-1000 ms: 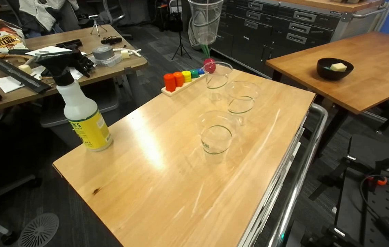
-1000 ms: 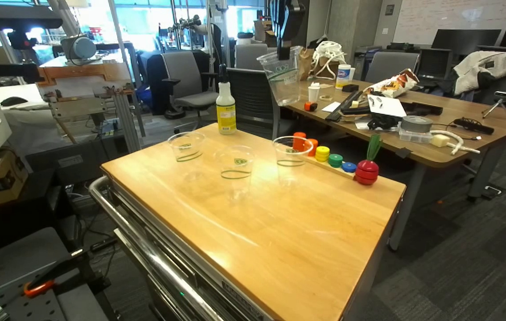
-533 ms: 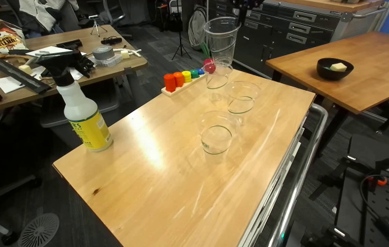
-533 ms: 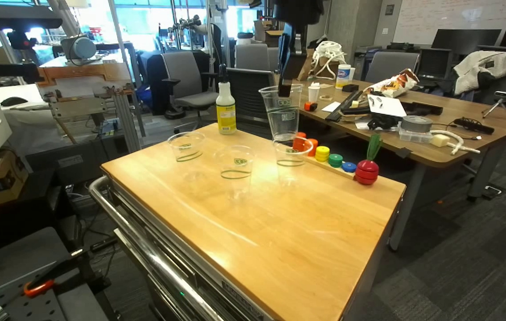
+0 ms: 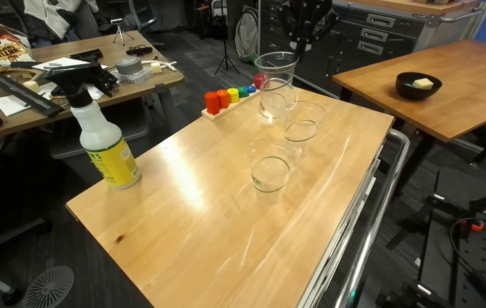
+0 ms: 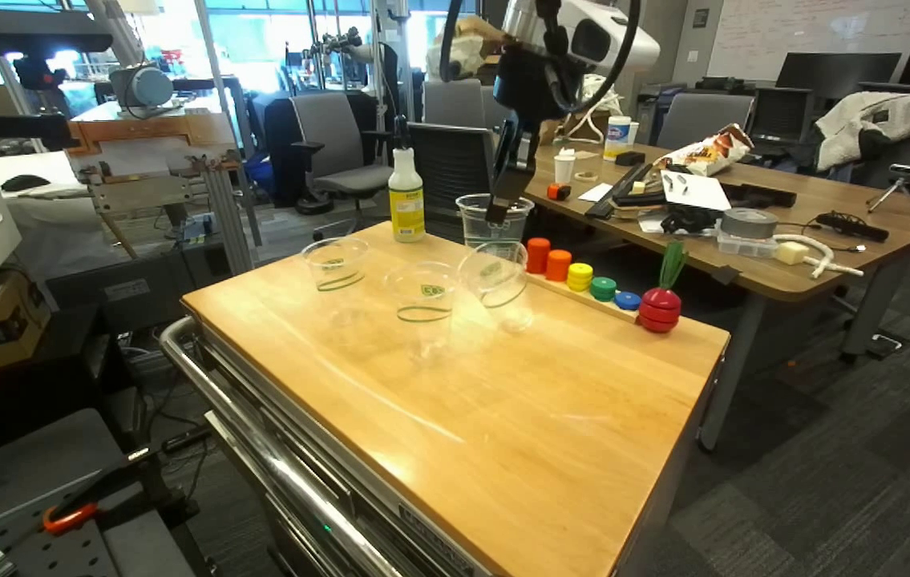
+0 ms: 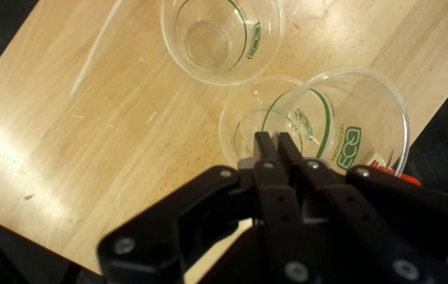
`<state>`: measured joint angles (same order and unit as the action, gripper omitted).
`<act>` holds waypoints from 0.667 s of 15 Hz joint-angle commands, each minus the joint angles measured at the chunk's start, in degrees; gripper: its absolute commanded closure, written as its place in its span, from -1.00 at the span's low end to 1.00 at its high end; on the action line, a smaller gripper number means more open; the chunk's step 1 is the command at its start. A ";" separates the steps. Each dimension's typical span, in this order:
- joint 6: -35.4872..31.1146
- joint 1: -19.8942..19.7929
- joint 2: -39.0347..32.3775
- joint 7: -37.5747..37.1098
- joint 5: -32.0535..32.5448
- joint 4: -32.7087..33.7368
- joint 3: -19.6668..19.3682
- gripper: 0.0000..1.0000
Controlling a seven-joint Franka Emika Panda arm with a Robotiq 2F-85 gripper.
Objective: Stack the cups together
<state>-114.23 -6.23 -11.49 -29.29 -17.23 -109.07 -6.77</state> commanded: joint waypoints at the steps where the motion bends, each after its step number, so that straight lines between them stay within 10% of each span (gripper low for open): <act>1: -1.88 -0.49 -1.94 1.79 -1.59 -0.07 -0.37 0.93; 10: -6.13 -0.08 -2.58 4.68 -0.36 -0.24 -0.02 0.90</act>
<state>-118.77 -6.62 -15.01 -26.58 -17.41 -109.22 -6.86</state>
